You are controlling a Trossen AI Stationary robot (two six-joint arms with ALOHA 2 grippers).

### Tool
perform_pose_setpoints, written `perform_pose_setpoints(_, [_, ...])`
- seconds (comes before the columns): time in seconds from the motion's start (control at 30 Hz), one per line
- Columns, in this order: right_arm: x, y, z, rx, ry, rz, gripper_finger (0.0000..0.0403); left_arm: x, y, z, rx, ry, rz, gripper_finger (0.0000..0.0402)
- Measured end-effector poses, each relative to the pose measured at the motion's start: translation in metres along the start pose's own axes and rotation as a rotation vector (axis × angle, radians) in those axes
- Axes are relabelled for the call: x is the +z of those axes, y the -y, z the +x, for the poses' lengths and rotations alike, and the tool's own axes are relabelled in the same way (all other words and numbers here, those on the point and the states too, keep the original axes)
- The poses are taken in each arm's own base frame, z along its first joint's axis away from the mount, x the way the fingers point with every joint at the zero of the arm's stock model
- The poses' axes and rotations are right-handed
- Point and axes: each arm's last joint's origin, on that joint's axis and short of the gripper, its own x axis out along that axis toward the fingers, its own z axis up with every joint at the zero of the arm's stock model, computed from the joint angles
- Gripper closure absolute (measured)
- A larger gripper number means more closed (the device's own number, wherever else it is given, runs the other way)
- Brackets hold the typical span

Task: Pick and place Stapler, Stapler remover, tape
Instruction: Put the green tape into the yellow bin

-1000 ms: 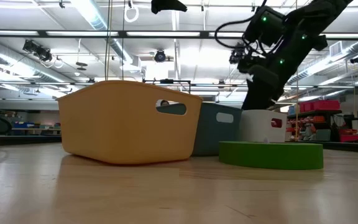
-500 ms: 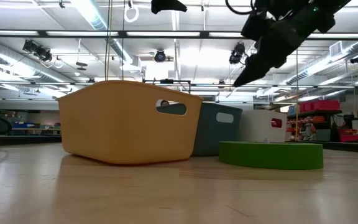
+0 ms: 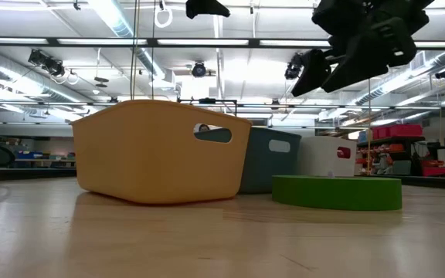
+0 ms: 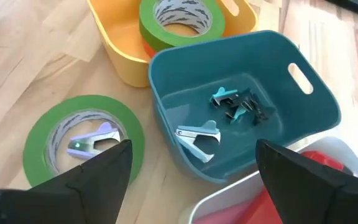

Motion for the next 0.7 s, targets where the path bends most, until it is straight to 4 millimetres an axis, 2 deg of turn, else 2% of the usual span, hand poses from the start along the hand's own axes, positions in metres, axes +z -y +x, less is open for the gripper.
perform_pose_setpoints(0.23, [-0.002, -0.001, 0.0, 0.001, -0.025, 0.064, 0.0065, -0.007, 0.021, -0.009, -0.051, -0.064, 0.064, 0.0086])
perform_pose_setpoints(0.5, [-0.005, -0.002, 0.0, 0.013, -0.058, 0.059, 0.0065, -0.009, 0.028, -0.043, -0.058, -0.061, 0.094, 0.0177])
perform_pose_setpoints(0.7, [-0.005, -0.007, 0.0, 0.033, -0.07, 0.025, 0.0065, -0.015, 0.031, -0.054, -0.081, -0.106, 0.109, 0.0242])
